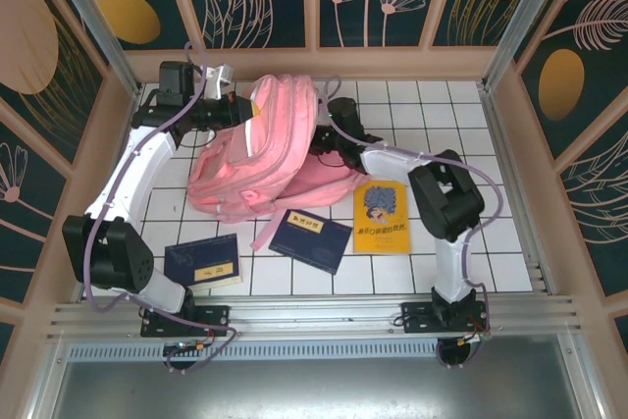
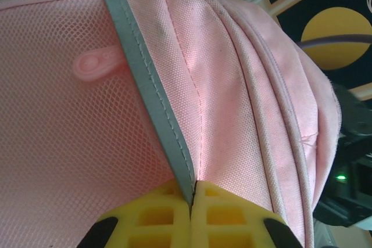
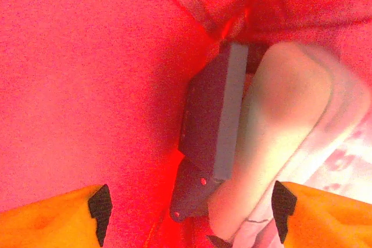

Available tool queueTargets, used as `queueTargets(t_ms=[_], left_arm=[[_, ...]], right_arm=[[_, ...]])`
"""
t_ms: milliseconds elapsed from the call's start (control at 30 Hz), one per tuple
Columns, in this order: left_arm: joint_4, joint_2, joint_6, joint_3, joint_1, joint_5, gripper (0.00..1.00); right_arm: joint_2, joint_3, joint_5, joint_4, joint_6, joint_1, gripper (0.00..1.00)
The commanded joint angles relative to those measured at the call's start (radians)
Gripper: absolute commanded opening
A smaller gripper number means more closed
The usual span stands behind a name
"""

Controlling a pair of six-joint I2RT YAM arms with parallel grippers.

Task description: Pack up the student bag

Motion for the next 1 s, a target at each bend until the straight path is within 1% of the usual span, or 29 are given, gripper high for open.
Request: queueTargets(t_ms=[0, 33, 67, 167, 267, 333, 367, 400, 467, 500, 533, 600, 733, 800, 867, 967], left_arm=[[0.141, -0.061, -0.039, -0.031, 0.037, -0.065, 0.0], [0.149, -0.062, -0.051, -0.041, 0.045, -0.087, 0.0], [0.161, -0.06, -0.064, -0.05, 0.056, -0.107, 0.0], [0.2, -0.041, -0.102, -0.06, 0.087, -0.182, 0.0], [0.26, -0.002, -0.142, -0.061, 0.116, -0.245, 0.0], [0.28, 0.042, -0.156, -0.036, 0.124, -0.261, 0.0], [0.275, 0.074, -0.153, -0.007, 0.124, -0.257, 0.04], [0.276, 0.104, -0.157, 0.019, 0.124, -0.242, 0.13], [0.282, 0.14, -0.173, 0.047, 0.123, -0.205, 0.25], [0.28, 0.141, -0.175, 0.048, 0.114, -0.218, 0.34], [0.277, 0.131, -0.157, 0.041, 0.102, -0.237, 0.39], [0.253, 0.096, -0.103, 0.016, 0.064, -0.287, 0.46], [0.234, 0.016, -0.073, -0.072, -0.02, -0.349, 0.5], [0.234, -0.02, -0.078, -0.124, -0.108, -0.377, 0.51], [0.266, -0.043, -0.118, -0.178, -0.204, -0.387, 0.51], [0.395, -0.045, -0.259, -0.297, -0.337, -0.366, 0.51]], right_arm=[[-0.137, -0.087, 0.006, -0.03, -0.087, -0.029, 0.73], [-0.168, -0.115, 0.021, -0.048, -0.096, -0.028, 0.73], [-0.208, -0.149, 0.046, -0.072, -0.107, -0.068, 0.71], [-0.312, -0.22, 0.142, -0.201, -0.133, -0.112, 0.69], [-0.402, -0.263, 0.256, -0.341, -0.202, -0.119, 0.68], [-0.454, -0.288, 0.326, -0.422, -0.235, -0.119, 0.69], [-0.478, -0.298, 0.358, -0.463, -0.251, -0.12, 0.69], [-0.497, -0.304, 0.398, -0.509, -0.265, -0.121, 0.7], [-0.522, -0.31, 0.468, -0.599, -0.282, -0.131, 0.71], [-0.538, -0.318, 0.485, -0.635, -0.291, -0.144, 0.72], [-0.554, -0.331, 0.495, -0.661, -0.295, -0.157, 0.72], [-0.603, -0.371, 0.501, -0.707, -0.293, -0.197, 0.73], [-0.699, -0.454, 0.418, -0.764, -0.257, -0.306, 0.73], [-0.736, -0.5, 0.368, -0.778, -0.234, -0.353, 0.72], [-0.756, -0.539, 0.345, -0.783, -0.222, -0.375, 0.71], [-0.785, -0.611, 0.337, -0.771, -0.209, -0.411, 0.71]])
